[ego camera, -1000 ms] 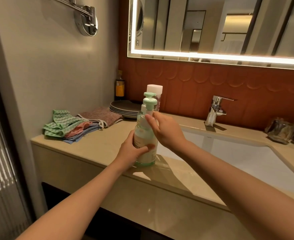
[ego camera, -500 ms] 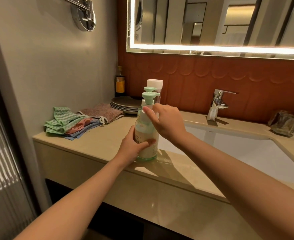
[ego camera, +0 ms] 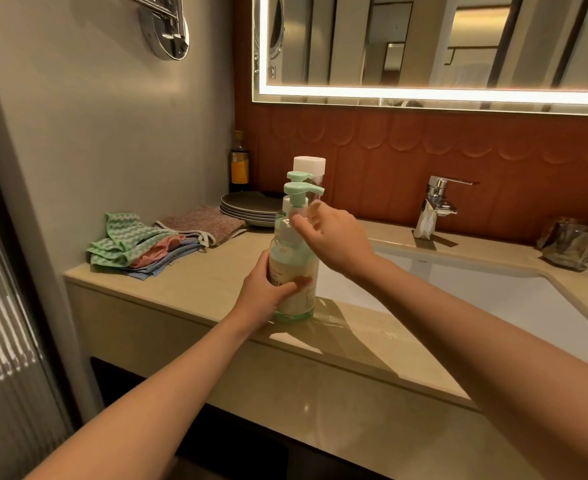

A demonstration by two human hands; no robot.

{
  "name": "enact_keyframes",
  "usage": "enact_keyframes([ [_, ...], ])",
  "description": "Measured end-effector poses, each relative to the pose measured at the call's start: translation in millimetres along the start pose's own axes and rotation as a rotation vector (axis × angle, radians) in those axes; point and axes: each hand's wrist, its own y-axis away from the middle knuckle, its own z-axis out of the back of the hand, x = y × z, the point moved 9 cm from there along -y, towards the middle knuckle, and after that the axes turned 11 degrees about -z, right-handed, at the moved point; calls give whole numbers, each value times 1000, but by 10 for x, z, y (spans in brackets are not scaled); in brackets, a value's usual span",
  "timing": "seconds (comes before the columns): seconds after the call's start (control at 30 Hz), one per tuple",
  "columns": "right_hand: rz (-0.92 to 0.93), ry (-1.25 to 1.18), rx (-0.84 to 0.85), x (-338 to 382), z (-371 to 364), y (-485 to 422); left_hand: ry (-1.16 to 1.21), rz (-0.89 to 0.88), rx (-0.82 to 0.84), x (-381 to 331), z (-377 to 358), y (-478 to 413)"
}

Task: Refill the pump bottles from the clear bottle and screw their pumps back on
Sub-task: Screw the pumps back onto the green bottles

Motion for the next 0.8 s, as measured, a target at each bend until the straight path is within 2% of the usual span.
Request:
enact_keyframes([
  [0.1, -52, -226, 214, 22, -212, 12, -4, 2, 1, -13, -1, 4],
  [0.2, -90, -297, 184, -36, -214, 67, -11, -10, 2, -11, -1, -3],
  [0.33, -24, 140, -69, -7, -10, 50, 1, -13, 5, -5, -13, -3],
  [0.4, -47, 175, -57, 0, -26, 3, 9, -11, 7, -10, -17, -1],
  [0.47, -102, -24, 57, -16, -129, -2, 18, -4, 8, -13, -21, 3],
  [0.53, -123, -212, 101, 2, -175, 35, 20, -7, 11, -31, -23, 10],
  [0.63, -132, -321, 148, 10, -190, 99, 33, -10, 13, -50, -33, 20],
  [0.7, -89, -203, 155, 14, -163, 127, 27, -13, 6, -42, -26, 16],
  [0.8, -16, 69, 27, 15, -10, 114, 18, -20, -9, -7, -10, -1],
])
